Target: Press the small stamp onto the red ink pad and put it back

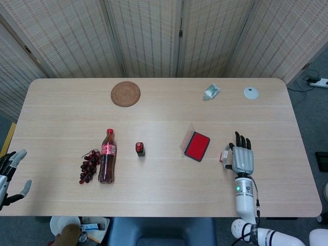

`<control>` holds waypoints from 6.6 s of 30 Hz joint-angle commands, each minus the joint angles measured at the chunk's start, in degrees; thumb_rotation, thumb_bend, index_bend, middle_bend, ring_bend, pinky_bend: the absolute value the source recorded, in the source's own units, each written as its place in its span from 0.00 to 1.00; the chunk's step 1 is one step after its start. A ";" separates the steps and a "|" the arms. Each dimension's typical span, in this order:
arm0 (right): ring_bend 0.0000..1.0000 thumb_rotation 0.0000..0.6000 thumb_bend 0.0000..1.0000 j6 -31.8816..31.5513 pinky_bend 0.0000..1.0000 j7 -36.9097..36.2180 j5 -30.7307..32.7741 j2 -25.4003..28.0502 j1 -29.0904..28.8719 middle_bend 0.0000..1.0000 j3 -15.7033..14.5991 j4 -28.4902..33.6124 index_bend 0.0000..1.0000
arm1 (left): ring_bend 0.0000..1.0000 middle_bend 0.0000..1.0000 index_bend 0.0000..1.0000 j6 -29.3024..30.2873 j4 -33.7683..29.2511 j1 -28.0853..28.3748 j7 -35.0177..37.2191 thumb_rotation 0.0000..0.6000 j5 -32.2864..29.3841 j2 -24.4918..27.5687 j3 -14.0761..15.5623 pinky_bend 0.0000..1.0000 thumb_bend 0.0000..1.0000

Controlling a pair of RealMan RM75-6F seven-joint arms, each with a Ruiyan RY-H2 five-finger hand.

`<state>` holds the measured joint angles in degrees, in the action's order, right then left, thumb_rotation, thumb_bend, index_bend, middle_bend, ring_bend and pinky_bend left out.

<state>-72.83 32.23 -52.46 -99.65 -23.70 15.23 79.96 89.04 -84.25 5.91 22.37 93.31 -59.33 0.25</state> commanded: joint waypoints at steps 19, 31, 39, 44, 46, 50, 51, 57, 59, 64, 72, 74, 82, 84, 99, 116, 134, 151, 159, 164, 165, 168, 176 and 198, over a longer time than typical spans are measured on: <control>0.00 1.00 0.19 -0.72 0.00 0.81 0.31 0.18 -1.51 0.00 1.13 0.12 0.57 | 0.00 0.00 0.00 2.60 1.80 -0.50 2.05 1.00 0.96 -0.75 -0.27 0.00 0.43; 0.00 1.00 0.19 -1.13 0.00 0.91 0.28 1.77 -3.24 0.00 3.24 4.83 0.57 | 0.00 0.00 0.00 1.85 1.67 -0.16 1.30 1.00 0.80 -0.90 -0.17 0.00 0.43; 0.00 1.00 0.19 3.75 0.00 -1.00 4.96 -1.40 -7.16 0.00 6.70 1.80 0.57 | 0.00 0.00 0.00 0.99 1.99 0.08 2.81 1.00 -0.05 -0.69 -0.30 0.00 0.43; 0.00 1.00 0.19 5.95 0.00 -1.67 7.58 -3.29 -9.49 0.00 8.13 -0.78 0.57 | 0.00 0.00 0.00 0.60 2.18 0.20 3.68 1.00 -0.54 -0.57 -0.45 0.00 0.43; 0.00 1.00 0.19 6.45 0.00 -1.84 8.19 -3.77 -10.11 0.00 8.35 -1.71 0.57 | 0.00 0.00 0.00 0.68 2.24 0.18 3.88 1.00 -0.59 -0.53 -0.50 0.00 0.43; 0.00 1.00 0.19 6.76 0.00 -2.28 8.71 -4.37 -11.09 0.00 8.55 -2.98 0.57 | 0.00 0.00 0.00 0.87 2.43 0.11 4.36 1.00 -0.67 -0.47 -0.58 0.00 0.43; 0.00 1.00 0.19 6.71 0.00 -2.26 8.74 -4.44 -11.24 0.00 8.51 -3.13 0.57 | 0.00 0.00 0.00 0.85 2.48 0.11 4.51 1.00 -0.72 -0.45 -0.60 0.00 0.43; 0.00 1.00 0.19 6.82 0.00 -2.32 9.10 -5.14 -12.12 0.00 8.03 -4.46 0.57 | 0.00 0.00 0.00 1.33 2.57 -0.01 4.89 1.00 -0.50 -0.42 -0.64 0.00 0.43; 0.00 1.00 0.19 7.09 0.00 -2.40 9.36 -5.50 -12.47 0.00 7.93 -5.26 0.58 | 0.00 0.00 0.00 1.61 2.51 -0.09 4.74 1.00 -0.21 -0.40 -0.55 0.00 0.43; 0.00 1.00 0.19 7.48 0.00 -2.47 9.83 -6.17 -13.16 0.00 7.79 -6.80 0.58 | 0.00 0.00 0.00 1.73 2.49 -0.16 4.98 1.00 -0.27 -0.30 -0.57 0.00 0.43; 0.00 1.00 0.19 7.85 0.00 -2.21 10.46 -6.93 -14.03 0.00 7.54 -8.47 0.58 | 0.00 0.00 0.00 2.34 2.48 -0.38 5.11 1.00 -0.04 -0.26 -0.58 0.00 0.43; 0.00 1.00 0.19 7.83 0.00 -2.23 10.53 -7.06 -14.16 0.00 7.50 -8.75 0.58 | 0.00 0.00 0.00 2.44 2.45 -0.40 5.13 1.00 -0.05 -0.24 -0.62 0.00 0.43; 0.00 1.00 0.19 7.11 0.00 -2.34 10.31 -6.81 -14.07 0.00 7.21 -8.24 0.59 | 0.00 0.00 0.00 2.55 2.36 -0.46 5.16 1.00 -0.10 -0.23 -0.69 0.00 0.43; 0.00 1.00 0.19 7.12 0.00 -2.14 10.48 -6.71 -14.08 0.00 7.11 -8.17 0.59 | 0.00 0.00 0.00 2.57 2.25 -0.46 5.01 1.00 -0.09 -0.24 -0.70 0.00 0.43; 0.00 1.00 0.19 7.73 0.00 -2.50 10.99 -6.86 -14.22 0.00 6.74 -9.21 0.60 | 0.00 0.00 0.00 2.91 2.10 -0.56 4.80 1.00 0.08 -0.19 -0.76 0.00 0.43; 0.00 1.00 0.20 4.26 0.00 -3.04 9.02 -3.64 -12.82 0.00 6.94 -2.75 0.60 | 0.00 0.00 0.00 2.56 2.32 -0.39 4.46 1.00 0.01 -0.39 -0.80 0.00 0.43; 0.00 1.00 0.20 0.89 0.00 -5.12 8.12 5.89 -5.26 0.00 1.73 10.19 0.60 | 0.00 0.00 0.00 0.85 1.17 0.10 0.14 1.00 -1.54 -1.04 -1.34 0.00 0.43; 0.00 1.00 0.20 5.52 0.00 -11.24 6.36 5.35 -3.11 0.01 -1.16 3.58 0.60 | 0.00 0.00 0.00 0.87 0.53 -0.15 -0.98 1.00 -1.77 -1.01 -1.42 0.00 0.43; 0.00 1.00 0.20 7.28 0.00 -11.89 6.68 3.60 -3.51 0.01 -1.04 0.30 0.60 | 0.00 0.00 0.00 1.34 0.52 -0.44 -0.89 1.00 -1.55 -0.94 -1.34 0.00 0.43; 0.00 1.00 0.21 7.87 0.00 -12.06 6.60 3.17 -3.57 0.01 -0.99 -0.68 0.60 | 0.00 0.00 0.00 1.53 0.56 -0.54 -0.83 1.00 -1.47 -0.94 -1.35 0.00 0.43; 0.00 1.00 0.21 7.97 0.00 -12.05 6.58 3.19 -3.55 0.00 -1.02 -0.67 0.60 | 0.00 0.00 0.00 1.53 0.57 -0.54 -0.80 1.00 -1.49 -0.95 -1.38 0.00 0.43; 0.00 1.00 0.20 8.24 0.00 -12.48 6.12 3.72 -3.32 0.00 -1.11 0.04 0.57 | 0.00 0.00 0.00 1.57 0.66 -0.56 -0.59 1.00 -1.57 -0.96 -1.44 0.00 0.43; 0.00 1.00 0.20 6.70 0.00 -12.97 4.23 5.37 -2.46 0.00 -1.16 2.43 0.43 | 0.00 0.00 0.00 1.55 1.02 -0.50 -0.14 1.00 -1.55 -1.10 -1.54 0.00 0.43; 0.00 1.00 0.18 1.07 0.00 -14.09 -5.43 15.42 2.26 0.00 -5.00 15.53 0.15 | 0.00 0.00 0.00 1.01 1.57 -0.53 0.72 1.00 -2.14 -0.95 -1.63 0.00 0.43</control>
<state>-69.92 17.89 -55.19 -87.02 -22.98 11.98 92.43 90.15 -82.63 5.36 23.21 91.24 -60.30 -1.37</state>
